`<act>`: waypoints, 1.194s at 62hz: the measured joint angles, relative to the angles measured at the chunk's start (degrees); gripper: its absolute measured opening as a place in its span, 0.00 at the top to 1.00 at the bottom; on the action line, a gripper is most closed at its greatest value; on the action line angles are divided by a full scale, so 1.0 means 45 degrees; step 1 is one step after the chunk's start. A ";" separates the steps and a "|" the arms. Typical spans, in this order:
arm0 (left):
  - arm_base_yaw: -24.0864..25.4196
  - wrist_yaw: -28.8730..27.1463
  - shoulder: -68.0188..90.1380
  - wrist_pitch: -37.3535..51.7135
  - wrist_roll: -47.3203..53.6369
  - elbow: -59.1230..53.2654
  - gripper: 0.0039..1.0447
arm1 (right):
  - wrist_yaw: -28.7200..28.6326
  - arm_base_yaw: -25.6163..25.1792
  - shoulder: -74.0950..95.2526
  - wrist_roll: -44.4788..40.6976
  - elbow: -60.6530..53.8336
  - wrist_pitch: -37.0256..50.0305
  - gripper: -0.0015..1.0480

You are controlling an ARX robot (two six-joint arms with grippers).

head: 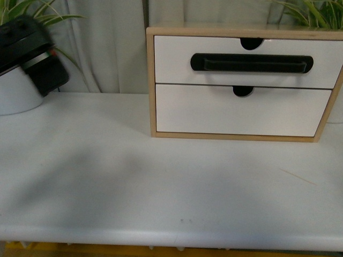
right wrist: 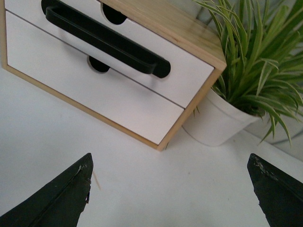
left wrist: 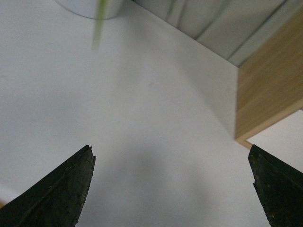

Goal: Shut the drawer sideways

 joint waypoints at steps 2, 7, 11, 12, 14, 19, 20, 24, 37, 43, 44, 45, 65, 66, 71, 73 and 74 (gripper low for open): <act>0.0068 -0.0243 -0.0636 -0.0306 0.0058 -0.0457 0.05 | 0.0005 -0.0087 -0.0724 0.0189 -0.0325 -0.0413 0.09; 0.0087 -0.1229 -0.2288 -0.1224 0.0364 -0.1613 0.05 | 0.0039 -0.0291 -0.2414 0.0636 -0.1025 -0.1447 0.09; 0.0063 -0.1846 -0.3526 -0.2055 0.0389 -0.2356 0.05 | 0.0141 -0.0384 -0.4163 0.1132 -0.1661 -0.2579 0.09; 0.0049 -0.2050 -0.3939 -0.2336 0.0423 -0.2565 0.05 | 0.0185 -0.0408 -0.4425 0.1205 -0.1753 -0.2744 0.09; 0.0049 -0.2380 -0.4527 -0.2822 0.0423 -0.2817 0.05 | 0.0359 -0.0427 -0.5197 0.1481 -0.2025 -0.3215 0.09; 0.0049 -0.2623 -0.5469 -0.3497 0.0432 -0.3152 0.05 | 0.0597 -0.0452 -0.6557 0.1817 -0.2429 -0.3779 0.09; 0.0053 -0.2647 -0.5571 -0.3512 0.0427 -0.3157 0.05 | 0.0612 -0.0457 -0.6679 0.1889 -0.2429 -0.3784 0.09; 0.0049 -0.2633 -0.5654 -0.3512 0.0432 -0.3157 0.05 | 0.0593 -0.0466 -0.6810 0.2011 -0.2414 -0.3784 0.09; 0.1569 0.3449 -0.6834 0.2317 0.5017 -0.5396 0.33 | 0.2506 0.0578 -0.7388 0.4770 -0.3143 -0.2871 0.35; 0.1953 0.4255 -0.7572 0.2322 0.6392 -0.5547 0.51 | 0.2531 0.0631 -0.7684 0.5401 -0.3468 -0.2856 0.52; 0.2011 0.4323 -0.7650 0.2263 0.6499 -0.5576 0.53 | 0.2540 0.0631 -0.7708 0.5416 -0.3502 -0.2856 0.53; 0.2050 0.4337 -0.7703 0.2225 0.6572 -0.5595 0.55 | 0.2565 0.0631 -0.7757 0.5493 -0.3565 -0.2856 0.57; 0.3793 0.5974 -0.9398 0.1316 0.7159 -0.6343 0.96 | 0.2555 0.0641 -0.9986 0.5746 -0.4182 -0.4454 0.99; 0.3793 0.5999 -0.9452 0.1263 0.7164 -0.6343 0.96 | 0.2550 0.0641 -1.0035 0.5746 -0.4182 -0.4454 0.99; 0.3793 0.6042 -0.9981 0.0792 0.7203 -0.6343 0.96 | 0.2565 0.0641 -1.0137 0.5761 -0.4265 -0.4454 0.99; 0.3803 0.6037 -1.0185 0.0583 0.7213 -0.6348 0.96 | 0.2555 0.0641 -1.0166 0.5765 -0.4318 -0.4454 0.99; 0.3808 0.6037 -1.0282 0.0481 0.7223 -0.6348 0.96 | 0.2560 0.0641 -1.0200 0.5761 -0.4352 -0.4454 0.99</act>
